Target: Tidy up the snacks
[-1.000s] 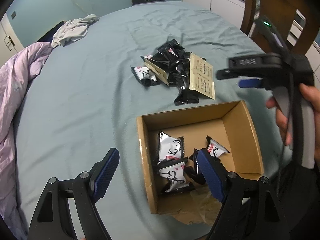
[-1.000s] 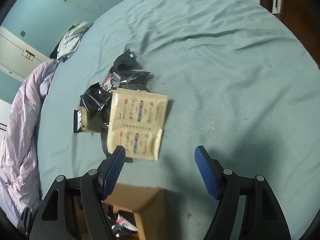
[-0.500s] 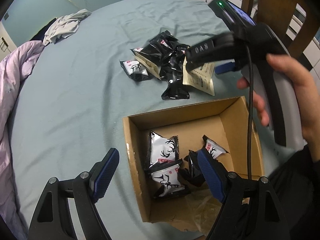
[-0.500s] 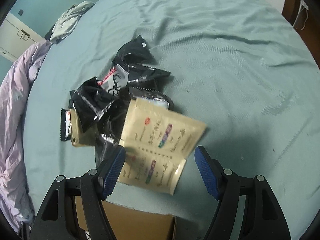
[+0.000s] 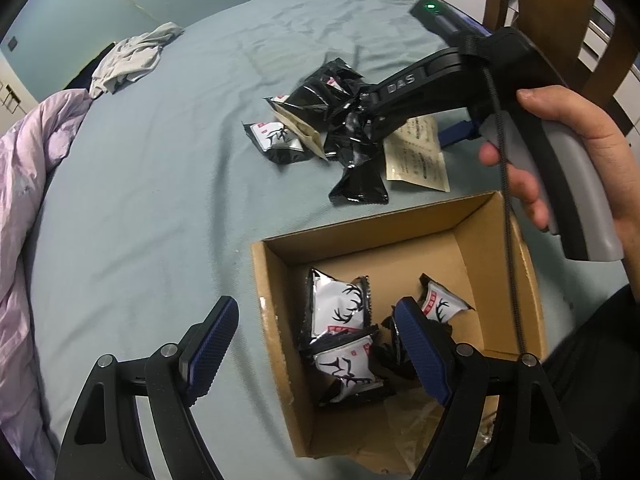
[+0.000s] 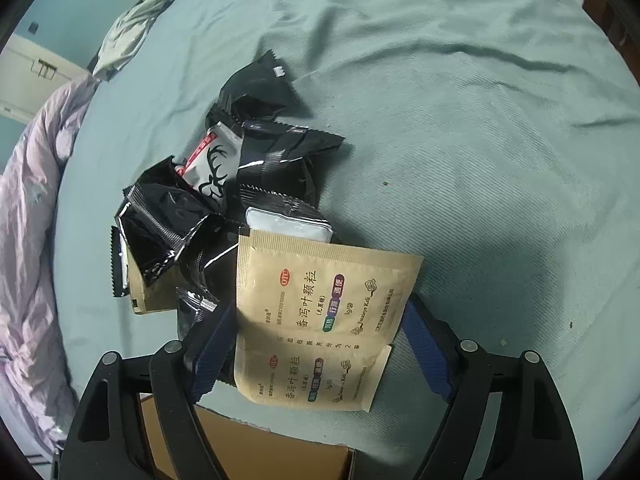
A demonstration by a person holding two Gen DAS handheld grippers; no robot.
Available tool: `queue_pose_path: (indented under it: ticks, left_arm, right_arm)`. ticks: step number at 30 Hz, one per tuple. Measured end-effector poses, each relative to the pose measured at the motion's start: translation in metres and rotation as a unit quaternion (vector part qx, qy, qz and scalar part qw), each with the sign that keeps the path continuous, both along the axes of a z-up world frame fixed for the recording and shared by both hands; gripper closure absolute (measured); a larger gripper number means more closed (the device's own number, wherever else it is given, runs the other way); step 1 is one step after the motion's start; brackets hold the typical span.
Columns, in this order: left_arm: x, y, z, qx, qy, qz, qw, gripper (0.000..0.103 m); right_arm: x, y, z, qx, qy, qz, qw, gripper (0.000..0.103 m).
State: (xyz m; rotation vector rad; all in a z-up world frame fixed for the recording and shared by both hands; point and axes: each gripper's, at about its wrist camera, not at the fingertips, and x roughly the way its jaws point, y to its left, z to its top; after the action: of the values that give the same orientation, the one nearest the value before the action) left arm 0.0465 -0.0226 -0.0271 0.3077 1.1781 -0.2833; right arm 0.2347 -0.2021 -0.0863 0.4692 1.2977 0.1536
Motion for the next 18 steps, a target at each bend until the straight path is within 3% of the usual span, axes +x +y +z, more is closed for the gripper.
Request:
queue_pose_path:
  ticks: [4,8,18]
  left_arm:
    - [-0.002,0.001,0.001,0.007,-0.011,0.002,0.9999,0.021]
    - [-0.004,0.003,0.003,0.014,-0.028,0.002,0.9995,0.021]
    - [0.020,0.021,0.024,0.011,-0.089,0.019,0.9958,0.021]
  right_arm:
    - [-0.007,-0.024,-0.001,0.061,0.013,-0.032,0.998,0.028]
    - [-0.020,-0.044,0.008,0.078,0.005,-0.059,0.995,0.029]
    - [-0.110,-0.065,0.086,0.091,-0.117,-0.073,0.986,0.029]
